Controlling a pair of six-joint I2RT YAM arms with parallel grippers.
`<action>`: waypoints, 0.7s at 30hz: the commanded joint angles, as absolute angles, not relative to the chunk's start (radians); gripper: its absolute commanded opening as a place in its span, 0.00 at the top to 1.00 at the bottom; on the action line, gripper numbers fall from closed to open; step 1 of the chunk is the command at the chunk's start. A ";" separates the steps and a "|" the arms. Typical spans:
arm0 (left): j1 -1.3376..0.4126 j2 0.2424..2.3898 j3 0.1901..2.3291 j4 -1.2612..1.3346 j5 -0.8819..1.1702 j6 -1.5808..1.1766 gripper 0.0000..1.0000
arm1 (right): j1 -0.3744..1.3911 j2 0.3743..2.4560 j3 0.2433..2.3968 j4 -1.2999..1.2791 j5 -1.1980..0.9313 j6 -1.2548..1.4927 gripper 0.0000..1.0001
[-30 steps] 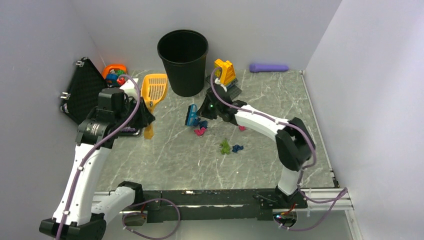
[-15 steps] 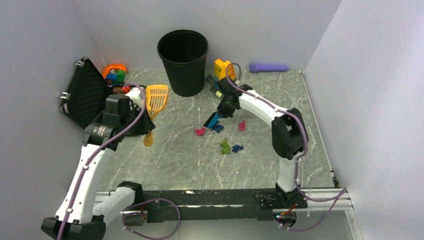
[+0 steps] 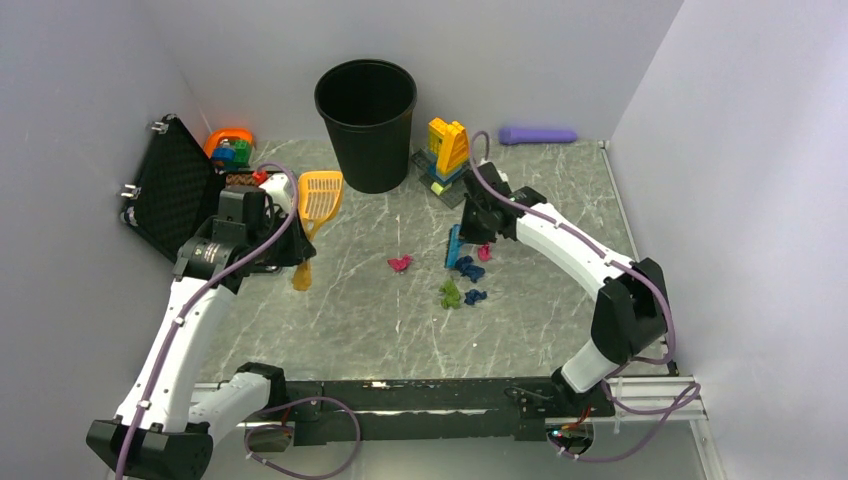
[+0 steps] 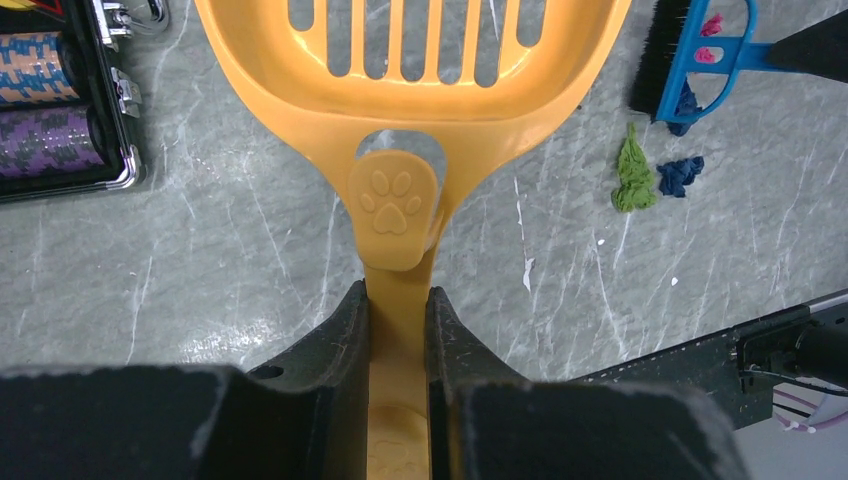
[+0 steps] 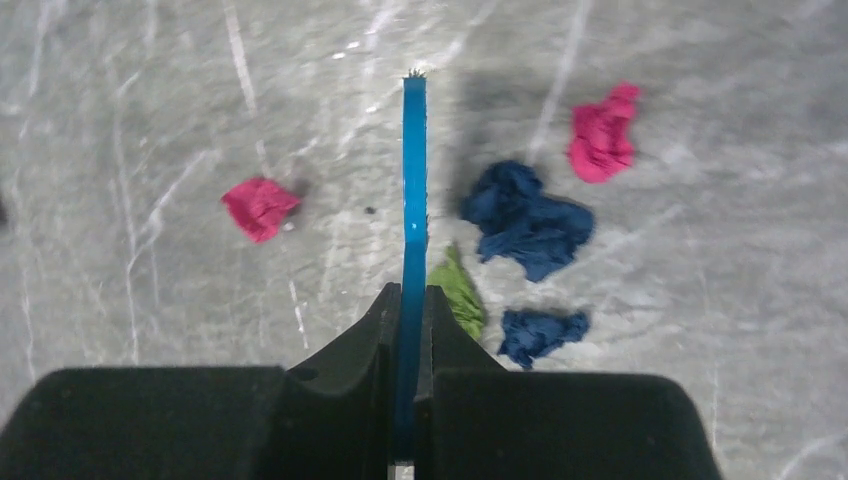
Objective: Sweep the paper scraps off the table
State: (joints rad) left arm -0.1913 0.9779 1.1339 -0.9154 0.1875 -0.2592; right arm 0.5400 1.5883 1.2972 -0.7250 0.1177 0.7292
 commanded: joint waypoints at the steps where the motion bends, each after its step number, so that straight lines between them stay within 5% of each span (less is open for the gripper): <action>1: -0.190 0.967 1.126 -0.867 0.202 -0.272 1.00 | 0.602 1.567 1.299 -0.554 -0.008 0.581 1.00; 14: -0.191 0.960 1.127 -0.893 0.181 -0.258 1.00 | 0.696 1.782 1.500 -0.506 -0.130 0.616 1.00; 21: -0.192 0.967 1.113 -0.873 0.198 -0.264 1.00 | 0.694 1.927 1.621 -0.764 0.099 0.702 1.00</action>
State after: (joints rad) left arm -0.1913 0.9771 1.1160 -0.9035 0.1860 -0.2596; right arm 0.6998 1.8729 1.5154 -0.5724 -0.0654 0.6376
